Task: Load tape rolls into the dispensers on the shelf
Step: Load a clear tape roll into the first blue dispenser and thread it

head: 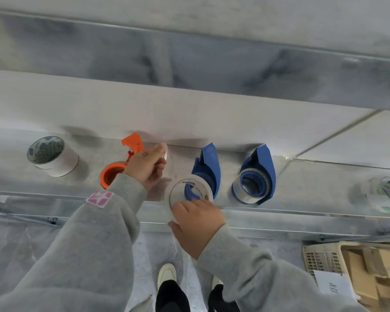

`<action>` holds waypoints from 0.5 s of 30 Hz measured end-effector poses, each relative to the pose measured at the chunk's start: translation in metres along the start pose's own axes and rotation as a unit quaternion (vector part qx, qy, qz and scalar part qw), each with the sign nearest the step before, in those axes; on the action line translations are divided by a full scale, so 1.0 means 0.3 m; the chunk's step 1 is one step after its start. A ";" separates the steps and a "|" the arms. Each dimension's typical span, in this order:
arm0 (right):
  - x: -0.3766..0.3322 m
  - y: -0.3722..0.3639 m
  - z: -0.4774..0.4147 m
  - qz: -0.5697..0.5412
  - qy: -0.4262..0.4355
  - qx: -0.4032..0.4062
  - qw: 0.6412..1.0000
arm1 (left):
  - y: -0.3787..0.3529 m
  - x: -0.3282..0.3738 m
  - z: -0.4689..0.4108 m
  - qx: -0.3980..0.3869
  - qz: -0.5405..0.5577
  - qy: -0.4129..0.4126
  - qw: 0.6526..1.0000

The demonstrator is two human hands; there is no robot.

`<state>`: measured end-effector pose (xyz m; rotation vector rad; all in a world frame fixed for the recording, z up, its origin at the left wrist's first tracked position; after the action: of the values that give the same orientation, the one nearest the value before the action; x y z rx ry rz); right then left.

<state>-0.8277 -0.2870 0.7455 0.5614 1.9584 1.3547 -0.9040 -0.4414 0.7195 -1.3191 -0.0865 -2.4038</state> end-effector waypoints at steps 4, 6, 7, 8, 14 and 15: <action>0.033 -0.049 -0.023 0.022 -0.027 -0.021 0.999 | -0.006 0.044 -0.034 -0.053 0.061 -0.028 0.996; 0.052 -0.057 -0.025 0.026 -0.033 -0.026 0.999 | -0.002 0.056 -0.050 -0.082 0.079 -0.026 0.993; 0.060 -0.057 -0.023 0.027 -0.032 -0.027 0.999 | 0.001 0.060 -0.056 -0.099 0.090 -0.017 0.991; 0.069 -0.056 -0.019 0.028 -0.034 -0.029 0.999 | 0.004 0.063 -0.061 -0.115 0.098 -0.005 0.989; 0.145 -0.017 0.024 0.045 -0.042 -0.043 0.997 | -0.019 0.051 -0.071 -0.188 0.035 0.057 0.980; 0.163 -0.011 0.033 0.047 -0.040 -0.046 0.997 | -0.029 0.045 -0.070 -0.194 0.023 0.065 0.978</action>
<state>-0.8532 -0.2486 0.7262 0.6600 1.8157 1.4486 -0.9303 -0.4425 0.7200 -1.2960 0.4675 -2.5450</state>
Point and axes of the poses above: each hand's wrist, its own z-axis away from the middle knuckle, its own y-axis out of the back of the hand, x = y × z, the point moved 3 cm from there along -z, towards the middle knuckle, and after that the axes turned 6 degrees about -z, right-handed, at the moved point
